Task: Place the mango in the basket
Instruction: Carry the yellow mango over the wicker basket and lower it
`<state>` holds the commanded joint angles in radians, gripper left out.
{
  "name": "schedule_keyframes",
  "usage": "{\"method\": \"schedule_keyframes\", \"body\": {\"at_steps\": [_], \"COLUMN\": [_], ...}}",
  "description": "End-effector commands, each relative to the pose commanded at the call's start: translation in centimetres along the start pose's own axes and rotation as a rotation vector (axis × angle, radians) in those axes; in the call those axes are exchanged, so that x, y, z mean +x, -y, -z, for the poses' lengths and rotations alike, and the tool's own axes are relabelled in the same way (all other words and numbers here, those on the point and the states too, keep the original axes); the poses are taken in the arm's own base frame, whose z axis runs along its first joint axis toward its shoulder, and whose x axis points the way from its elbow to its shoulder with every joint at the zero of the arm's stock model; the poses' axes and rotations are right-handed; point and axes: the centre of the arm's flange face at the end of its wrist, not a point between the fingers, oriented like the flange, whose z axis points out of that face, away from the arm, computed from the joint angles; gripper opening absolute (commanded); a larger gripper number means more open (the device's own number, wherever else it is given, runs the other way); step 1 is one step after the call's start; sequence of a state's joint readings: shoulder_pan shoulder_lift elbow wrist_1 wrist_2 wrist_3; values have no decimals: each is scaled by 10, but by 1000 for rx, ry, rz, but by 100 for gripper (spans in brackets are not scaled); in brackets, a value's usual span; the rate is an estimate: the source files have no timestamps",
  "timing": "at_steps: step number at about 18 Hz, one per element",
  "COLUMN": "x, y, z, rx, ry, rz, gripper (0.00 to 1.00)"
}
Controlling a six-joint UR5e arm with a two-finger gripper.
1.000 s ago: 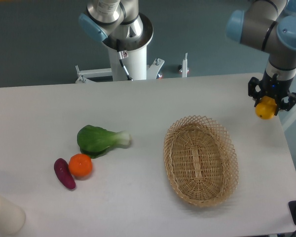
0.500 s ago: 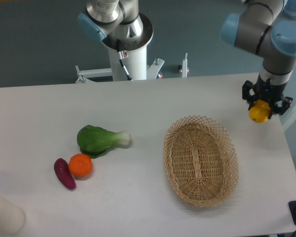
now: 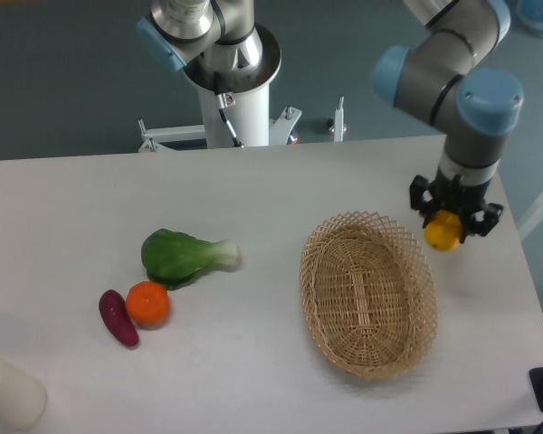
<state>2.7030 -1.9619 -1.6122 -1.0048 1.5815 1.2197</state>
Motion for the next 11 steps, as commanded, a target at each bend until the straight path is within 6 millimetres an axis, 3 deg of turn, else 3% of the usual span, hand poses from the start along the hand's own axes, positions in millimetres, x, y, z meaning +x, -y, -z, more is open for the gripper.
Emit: {"method": "schedule_keyframes", "body": {"at_steps": [7, 11], "x": [30, 44], "y": [58, 79], "z": [-19, -33], "rx": [20, 19], "ry": [16, 3], "rz": [50, 70], "gripper": [45, 45]}}
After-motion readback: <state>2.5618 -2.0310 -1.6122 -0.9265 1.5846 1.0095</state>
